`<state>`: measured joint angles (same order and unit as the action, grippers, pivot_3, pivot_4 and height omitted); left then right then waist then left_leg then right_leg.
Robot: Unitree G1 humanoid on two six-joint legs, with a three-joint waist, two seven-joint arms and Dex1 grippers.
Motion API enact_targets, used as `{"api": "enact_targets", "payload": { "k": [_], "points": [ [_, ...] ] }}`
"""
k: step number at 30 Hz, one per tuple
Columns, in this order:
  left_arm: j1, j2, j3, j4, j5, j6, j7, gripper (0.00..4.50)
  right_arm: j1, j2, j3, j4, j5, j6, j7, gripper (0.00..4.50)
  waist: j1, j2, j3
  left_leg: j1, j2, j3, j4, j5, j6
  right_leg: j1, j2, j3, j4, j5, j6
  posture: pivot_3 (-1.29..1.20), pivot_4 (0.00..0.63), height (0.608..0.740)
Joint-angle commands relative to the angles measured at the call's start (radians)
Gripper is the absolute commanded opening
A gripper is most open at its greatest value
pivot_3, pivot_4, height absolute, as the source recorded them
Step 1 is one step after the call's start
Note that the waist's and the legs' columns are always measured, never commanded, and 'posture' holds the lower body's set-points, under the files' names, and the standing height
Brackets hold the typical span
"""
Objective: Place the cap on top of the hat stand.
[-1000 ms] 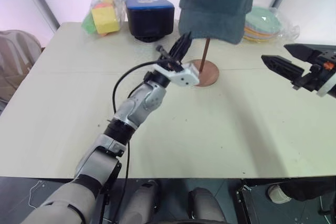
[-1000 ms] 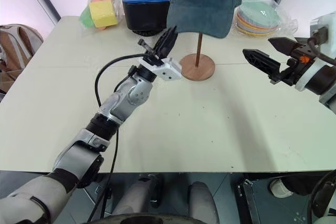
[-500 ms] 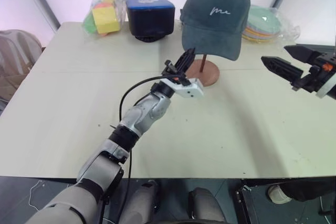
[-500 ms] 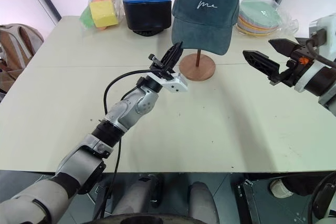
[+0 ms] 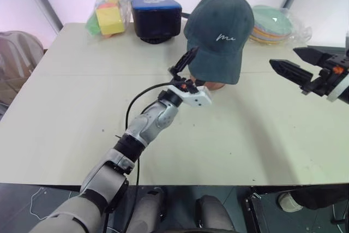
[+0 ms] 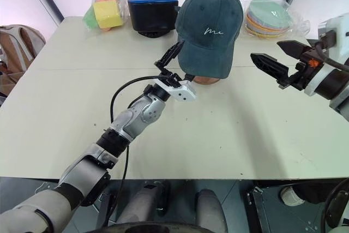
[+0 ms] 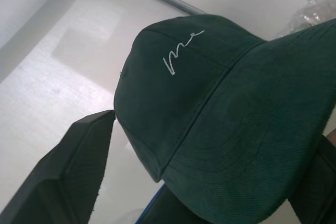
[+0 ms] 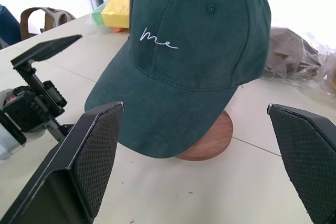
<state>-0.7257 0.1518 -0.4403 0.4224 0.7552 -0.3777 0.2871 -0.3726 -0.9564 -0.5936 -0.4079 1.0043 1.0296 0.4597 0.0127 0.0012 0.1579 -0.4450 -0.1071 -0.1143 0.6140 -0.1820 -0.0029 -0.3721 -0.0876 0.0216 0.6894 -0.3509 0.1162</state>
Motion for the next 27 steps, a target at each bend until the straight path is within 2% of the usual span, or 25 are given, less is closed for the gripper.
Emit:
{"api": "enact_targets", "payload": {
  "k": [1,9,16,22,27],
  "points": [
    [0.023,0.006,-0.007,-0.043,-0.055,-0.048,-0.064,4.46,-0.025,-0.021,-0.006,-0.01,-0.002,-0.028,0.008,4.5,0.0,0.0,0.0,0.0,0.0,0.0,0.0,0.0,0.0,0.0,0.0,0.0,0.0,0.0,0.0,0.0,0.15,0.74],
    [0.084,0.011,0.0,-0.057,-0.166,-0.083,-0.225,4.46,-0.028,-0.022,0.012,-0.002,-0.011,-0.04,0.016,4.5,0.0,0.0,0.0,0.0,0.0,0.0,0.0,0.0,0.0,0.0,0.0,0.0,0.0,0.0,0.0,0.0,0.15,0.74],
    [0.167,0.046,0.06,-0.163,-0.35,-0.039,-0.413,4.46,-0.036,-0.025,0.032,0.014,-0.031,-0.064,0.045,4.5,-0.002,0.001,0.0,0.0,0.0,0.0,0.0,0.0,0.0,0.0,0.0,0.0,0.0,0.0,0.0,0.0,0.15,0.74],
    [0.209,0.099,0.183,-0.354,-0.667,0.122,-0.659,4.46,-0.064,-0.059,0.059,0.05,-0.061,-0.092,0.112,4.5,-0.002,0.001,0.0,0.0,0.0,0.0,0.0,0.0,0.0,0.0,0.0,0.0,0.0,0.0,0.0,0.0,0.15,0.74],
    [0.181,0.19,0.309,-0.514,-0.983,0.409,-0.88,4.46,-0.073,-0.113,0.122,0.075,-0.135,-0.133,0.183,4.5,-0.005,0.001,-0.001,0.001,0.001,0.0,0.001,0.0,0.0,0.001,0.0,0.0,0.0,0.0,0.0,0.0,0.15,0.74]
  ]
}}
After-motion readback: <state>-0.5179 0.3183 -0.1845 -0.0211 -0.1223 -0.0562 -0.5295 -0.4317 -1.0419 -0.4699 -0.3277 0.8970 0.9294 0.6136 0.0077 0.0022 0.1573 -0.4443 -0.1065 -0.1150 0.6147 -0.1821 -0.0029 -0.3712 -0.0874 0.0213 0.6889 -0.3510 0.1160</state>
